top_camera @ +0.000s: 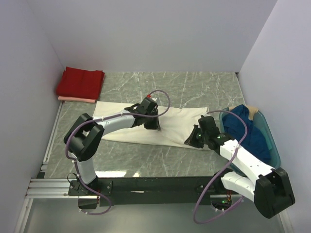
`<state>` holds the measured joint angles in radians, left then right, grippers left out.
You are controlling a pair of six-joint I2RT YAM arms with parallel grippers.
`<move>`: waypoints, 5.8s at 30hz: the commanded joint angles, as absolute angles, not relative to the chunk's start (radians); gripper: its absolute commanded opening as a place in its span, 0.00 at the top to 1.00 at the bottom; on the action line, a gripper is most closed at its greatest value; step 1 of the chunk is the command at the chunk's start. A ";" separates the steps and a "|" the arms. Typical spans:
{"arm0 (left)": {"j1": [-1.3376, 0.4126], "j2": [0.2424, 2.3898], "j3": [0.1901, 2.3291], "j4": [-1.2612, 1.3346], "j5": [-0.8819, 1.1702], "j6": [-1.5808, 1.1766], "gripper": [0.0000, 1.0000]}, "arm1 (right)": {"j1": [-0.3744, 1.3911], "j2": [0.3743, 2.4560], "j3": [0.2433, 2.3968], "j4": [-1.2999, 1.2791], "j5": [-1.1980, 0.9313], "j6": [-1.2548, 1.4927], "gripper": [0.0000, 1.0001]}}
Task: Fold and stack the t-shirts
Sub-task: Fold the tshirt
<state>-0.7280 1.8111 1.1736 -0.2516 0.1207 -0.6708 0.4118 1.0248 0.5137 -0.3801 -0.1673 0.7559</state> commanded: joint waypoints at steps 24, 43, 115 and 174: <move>-0.689 1.683 1.144 -0.288 0.068 -0.663 0.58 | 0.419 0.841 0.555 -0.543 -0.101 0.724 0.57; -0.657 1.617 0.897 -0.258 -0.224 -0.736 0.79 | 0.417 1.353 0.683 -0.247 -0.002 0.729 0.55; -1.184 1.569 0.759 -0.172 -0.045 -0.954 0.88 | 0.229 2.201 1.718 -0.701 0.146 0.439 0.68; -0.940 1.557 0.758 -0.009 0.175 -0.983 0.87 | 0.307 2.282 1.881 -0.641 0.023 0.528 0.64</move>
